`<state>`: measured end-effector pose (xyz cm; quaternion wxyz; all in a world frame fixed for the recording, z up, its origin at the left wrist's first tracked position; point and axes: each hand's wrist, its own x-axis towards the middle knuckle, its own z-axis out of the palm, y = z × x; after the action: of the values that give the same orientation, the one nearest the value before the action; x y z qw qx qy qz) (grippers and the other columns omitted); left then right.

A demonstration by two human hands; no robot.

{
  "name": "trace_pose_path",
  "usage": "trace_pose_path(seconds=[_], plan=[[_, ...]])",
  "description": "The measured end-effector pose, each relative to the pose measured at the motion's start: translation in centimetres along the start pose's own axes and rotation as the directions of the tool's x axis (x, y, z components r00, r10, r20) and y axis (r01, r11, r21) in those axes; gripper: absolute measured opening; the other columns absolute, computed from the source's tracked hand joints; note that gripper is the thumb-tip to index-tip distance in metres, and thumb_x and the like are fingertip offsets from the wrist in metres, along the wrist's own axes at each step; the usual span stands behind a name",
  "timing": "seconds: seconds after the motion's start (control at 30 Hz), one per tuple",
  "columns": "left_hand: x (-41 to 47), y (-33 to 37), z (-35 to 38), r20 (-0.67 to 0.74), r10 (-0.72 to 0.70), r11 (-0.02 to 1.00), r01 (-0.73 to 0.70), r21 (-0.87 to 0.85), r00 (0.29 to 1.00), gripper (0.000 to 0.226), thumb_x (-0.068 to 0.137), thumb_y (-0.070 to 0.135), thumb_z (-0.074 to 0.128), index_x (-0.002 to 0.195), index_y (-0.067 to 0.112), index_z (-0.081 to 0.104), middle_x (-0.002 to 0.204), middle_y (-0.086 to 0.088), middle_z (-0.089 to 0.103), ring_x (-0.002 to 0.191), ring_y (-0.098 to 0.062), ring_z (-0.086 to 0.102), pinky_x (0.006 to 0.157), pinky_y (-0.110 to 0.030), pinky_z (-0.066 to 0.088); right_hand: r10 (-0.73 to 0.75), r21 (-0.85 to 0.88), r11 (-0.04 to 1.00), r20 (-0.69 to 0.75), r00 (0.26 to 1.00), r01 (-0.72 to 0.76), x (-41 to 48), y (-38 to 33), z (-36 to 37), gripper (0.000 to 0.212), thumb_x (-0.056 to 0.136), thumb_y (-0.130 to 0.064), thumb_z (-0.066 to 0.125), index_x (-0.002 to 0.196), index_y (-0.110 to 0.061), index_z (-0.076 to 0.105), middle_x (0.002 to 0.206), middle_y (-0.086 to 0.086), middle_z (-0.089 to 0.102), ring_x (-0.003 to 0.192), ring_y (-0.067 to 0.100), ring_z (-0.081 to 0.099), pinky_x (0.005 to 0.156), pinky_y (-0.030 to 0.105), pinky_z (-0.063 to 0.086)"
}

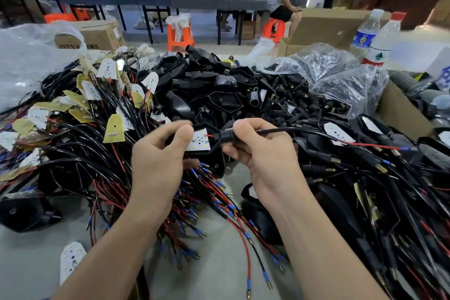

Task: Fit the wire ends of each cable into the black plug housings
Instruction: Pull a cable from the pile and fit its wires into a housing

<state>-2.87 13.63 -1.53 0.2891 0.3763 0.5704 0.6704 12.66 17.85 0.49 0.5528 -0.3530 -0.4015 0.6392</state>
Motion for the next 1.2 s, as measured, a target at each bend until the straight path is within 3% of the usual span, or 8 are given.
trace_pose_path(seconds=[0.2,0.37,0.67,0.8,0.93,1.0,1.07,1.2], plan=[[-0.5,0.7,0.7,0.076,-0.166,0.978,0.174,-0.116,0.983,0.024,0.101,0.026,0.064,0.088,0.012,0.077,0.074,-0.013,0.077,0.055,-0.022,0.072,0.047,-0.024,0.055,-0.038,-0.113,0.993,0.031,0.999,0.041,0.2,0.3,-0.1,0.012,0.097,-0.008,0.067,0.090,0.002,0.071,0.079,0.011,0.074,0.066,0.018,0.068,0.063,0.023,0.057],[0.1,1.2,0.1,0.352,-0.257,0.888,0.364,-0.282,0.900,0.026,0.105,0.010,0.048,0.108,-0.001,0.071,0.093,-0.022,0.078,0.075,-0.028,0.078,0.059,-0.025,0.060,-0.109,-0.112,0.988,0.001,0.994,0.108,0.8,-0.3,-0.8,0.015,0.096,-0.003,0.066,0.082,-0.006,0.071,0.081,0.013,0.076,0.062,0.019,0.065,0.060,0.025,0.055],[-0.1,0.6,0.0,0.411,-0.211,0.890,0.348,-0.294,0.887,0.031,0.086,0.015,0.063,0.114,0.007,0.072,0.101,-0.021,0.078,0.089,-0.027,0.079,0.066,-0.023,0.061,-0.077,-0.277,0.958,0.001,0.997,0.074,0.6,-0.9,-0.6,0.032,0.103,-0.027,0.060,0.081,-0.007,0.072,0.080,0.012,0.077,0.063,0.020,0.064,0.064,0.035,0.054],[-0.1,0.6,0.4,0.314,-0.281,0.845,0.389,-0.368,0.907,0.022,0.103,0.007,0.050,0.113,0.000,0.068,0.094,-0.016,0.077,0.065,-0.019,0.074,0.055,-0.022,0.058,-0.362,-0.881,0.453,-0.039,0.931,0.139,-1.1,-2.5,-0.7,0.072,0.094,-0.069,0.038,0.062,-0.011,0.066,0.051,-0.005,0.063,0.061,0.020,0.061,0.069,0.038,0.048],[0.8,0.8,-0.4,0.348,-0.322,0.753,0.461,-0.469,0.880,0.024,0.106,0.017,0.047,0.117,0.001,0.061,0.093,-0.016,0.072,0.046,-0.007,0.048,0.041,-0.016,0.040,-0.686,-0.808,0.315,0.169,0.708,0.498,-4.2,-4.7,0.8,0.045,0.098,-0.047,0.052,0.060,-0.022,0.046,0.054,-0.007,0.043,0.055,0.011,0.042,0.057,0.031,0.036],[1.1,1.2,-0.7,0.392,-0.314,0.747,0.480,-0.460,0.865,0.023,0.106,0.020,0.047,0.114,0.004,0.061,0.083,-0.011,0.072,0.044,-0.004,0.043,0.038,-0.013,0.036,-0.730,-0.809,0.024,0.387,0.563,0.587,-5.4,-5.8,1.2,0.010,0.093,-0.028,0.066,0.083,-0.024,0.067,0.070,-0.012,0.060,0.075,0.015,0.054,0.073,0.033,0.042],[1.2,1.6,-0.7,0.408,-0.296,0.784,0.464,-0.412,0.864,0.022,0.107,0.021,0.044,0.110,0.007,0.061,0.076,-0.007,0.070,0.041,-0.004,0.040,0.036,-0.013,0.033,-0.652,-0.822,-0.202,0.518,0.553,0.532,-6.3,-7.0,1.4,0.031,0.086,-0.019,0.070,0.117,-0.020,0.069,0.088,-0.009,0.070,0.092,0.021,0.055,0.086,0.037,0.039],[1.2,2.1,0.4,0.374,-0.269,0.911,0.361,-0.201,0.888,0.025,0.106,0.015,0.042,0.111,0.006,0.065,0.072,-0.013,0.069,0.041,-0.009,0.042,0.037,-0.017,0.034,-0.410,-0.841,0.190,0.401,0.819,0.507,-8.3,-9.8,0.8,0.061,0.090,-0.021,0.064,0.145,-0.039,0.044,0.077,-0.010,0.071,0.066,0.013,0.061,0.076,0.039,0.055]])
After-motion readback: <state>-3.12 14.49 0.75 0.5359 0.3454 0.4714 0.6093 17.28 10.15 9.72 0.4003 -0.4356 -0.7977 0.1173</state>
